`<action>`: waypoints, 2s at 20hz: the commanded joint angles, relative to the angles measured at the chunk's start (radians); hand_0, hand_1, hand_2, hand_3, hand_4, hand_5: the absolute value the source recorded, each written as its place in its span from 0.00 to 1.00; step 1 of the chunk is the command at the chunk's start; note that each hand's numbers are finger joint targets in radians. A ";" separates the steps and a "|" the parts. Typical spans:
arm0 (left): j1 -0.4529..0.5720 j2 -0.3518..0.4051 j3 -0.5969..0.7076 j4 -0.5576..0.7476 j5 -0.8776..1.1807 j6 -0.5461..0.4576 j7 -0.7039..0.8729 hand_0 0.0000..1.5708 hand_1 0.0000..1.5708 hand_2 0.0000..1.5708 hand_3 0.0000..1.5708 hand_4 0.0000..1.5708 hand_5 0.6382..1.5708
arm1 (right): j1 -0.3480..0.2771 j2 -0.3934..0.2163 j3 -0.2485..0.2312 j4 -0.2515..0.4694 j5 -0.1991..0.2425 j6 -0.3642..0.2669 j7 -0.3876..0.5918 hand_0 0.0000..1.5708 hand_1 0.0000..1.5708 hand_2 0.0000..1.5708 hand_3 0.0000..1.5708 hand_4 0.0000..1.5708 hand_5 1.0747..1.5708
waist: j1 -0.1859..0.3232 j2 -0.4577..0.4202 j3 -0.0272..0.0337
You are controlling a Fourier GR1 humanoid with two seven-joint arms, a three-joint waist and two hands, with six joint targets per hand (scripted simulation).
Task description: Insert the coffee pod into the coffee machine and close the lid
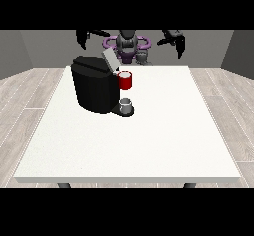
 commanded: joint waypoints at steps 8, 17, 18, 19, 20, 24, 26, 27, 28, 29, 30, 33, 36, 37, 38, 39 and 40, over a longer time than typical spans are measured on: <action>0.118 0.020 -0.061 -0.266 0.084 0.005 0.090 0.00 0.00 0.00 0.00 0.24 1.00 | -0.081 0.002 -0.028 0.107 -0.088 0.043 0.036 0.00 0.00 0.00 0.00 0.04 1.00 | -0.014 0.080 -0.0002; 0.151 0.022 -0.091 -0.372 0.085 0.048 0.113 0.00 0.00 0.00 0.00 0.23 1.00 | -0.224 0.010 0.009 0.193 -0.057 0.022 0.042 0.00 0.00 0.00 0.00 0.00 1.00 | 0.006 0.158 -0.0002; 0.064 0.057 -0.052 -0.356 0.113 0.040 0.106 0.00 0.00 0.00 0.00 0.21 1.00 | -0.279 -0.016 -0.009 0.202 -0.055 0.022 -0.010 0.00 0.00 0.00 0.00 0.00 1.00 | 0.001 0.226 -0.0002; 0.160 0.042 -0.091 -0.404 0.106 0.027 0.132 0.00 0.00 0.00 0.00 0.20 1.00 | -0.221 0.013 0.015 0.211 -0.048 0.025 -0.019 0.00 0.00 0.00 0.00 0.00 1.00 | -0.001 0.170 -0.0002; 0.188 0.059 -0.073 -0.361 0.095 0.029 0.057 0.00 0.00 0.00 0.00 0.20 1.00 | -0.216 0.045 0.045 0.187 -0.039 0.018 0.000 0.00 0.00 0.00 0.00 0.00 1.00 | -0.015 0.174 -0.0004; 0.200 0.077 -0.071 -0.400 0.111 0.029 0.099 0.00 0.00 0.00 0.00 0.22 1.00 | -0.257 0.014 0.030 0.214 -0.046 0.041 -0.004 0.00 0.00 0.00 0.00 0.05 1.00 | -0.013 0.183 -0.0003; 0.173 0.096 -0.059 -0.389 0.104 0.037 0.063 0.00 0.00 0.00 0.00 0.23 1.00 | -0.314 0.005 0.031 0.228 -0.030 0.022 0.004 0.00 0.00 0.00 0.00 0.05 1.00 | -0.001 0.221 -0.0004; 0.150 0.100 -0.052 -0.412 0.128 0.032 0.126 0.00 0.00 0.00 0.00 0.22 1.00 | -0.267 -0.008 0.012 0.250 -0.056 0.074 -0.082 0.00 0.00 0.00 0.00 0.11 1.00 | -0.015 0.236 -0.0001; 0.195 0.089 -0.057 -0.385 0.117 0.046 0.138 0.00 0.00 0.00 0.00 0.22 1.00 | -0.275 0.039 0.066 0.201 -0.027 0.027 0.046 0.00 0.00 0.00 0.00 0.08 1.00 | -0.042 0.159 -0.0004; 0.158 0.084 -0.077 -0.415 0.113 0.044 0.130 0.00 0.00 0.00 0.00 0.22 1.00 | -0.323 -0.005 0.039 0.257 -0.020 0.042 -0.018 0.00 0.00 0.00 0.00 0.13 1.00 | -0.003 0.232 -0.0003; 0.217 0.067 -0.085 -0.423 0.121 0.039 0.135 0.00 0.00 0.00 0.00 0.23 1.00 | -0.335 -0.013 0.018 0.245 -0.050 0.050 0.036 0.00 0.00 0.00 0.00 0.10 1.00 | 0.002 0.189 -0.0003; 0.167 0.078 -0.087 -0.397 0.103 0.052 0.075 0.00 0.00 0.00 0.00 0.23 1.00 | -0.373 0.010 0.064 0.249 0.011 0.019 -0.035 0.00 0.00 0.00 0.00 0.14 1.00 | 0.006 0.260 -0.0004; 0.188 0.111 -0.070 -0.369 0.127 0.007 0.079 0.00 0.00 0.00 0.00 0.25 1.00 | -0.421 0.001 0.097 0.225 0.036 0.021 0.065 0.00 0.00 0.00 0.00 0.08 1.00 | 0.014 0.213 -0.0010; 0.178 0.077 -0.081 -0.372 0.117 0.045 0.116 0.00 0.00 0.00 0.00 0.23 1.00 | -0.403 0.062 0.125 0.222 0.052 -0.018 0.061 0.00 0.00 0.00 0.00 0.03 1.00 | 0.005 0.194 -0.0007; 0.154 0.079 -0.096 -0.381 0.092 0.055 0.075 0.00 0.00 0.00 0.00 0.21 1.00 | -0.476 0.011 0.082 0.236 0.033 -0.006 0.062 0.00 0.00 0.00 0.00 0.07 1.00 | 0.030 0.255 -0.0007; 0.162 0.083 -0.095 -0.401 0.105 0.044 0.114 0.00 0.00 0.00 0.00 0.20 1.00 | -0.426 0.011 0.105 0.234 0.040 0.029 0.033 0.00 0.00 0.00 0.00 0.07 1.00 | 0.026 0.223 -0.0003; 0.149 0.071 -0.096 -0.405 0.110 0.053 0.146 0.00 0.00 0.00 0.00 0.23 1.00 | -0.441 0.027 0.112 0.236 0.050 0.005 0.060 0.00 0.00 0.00 0.00 0.00 1.00 | 0.037 0.211 -0.0003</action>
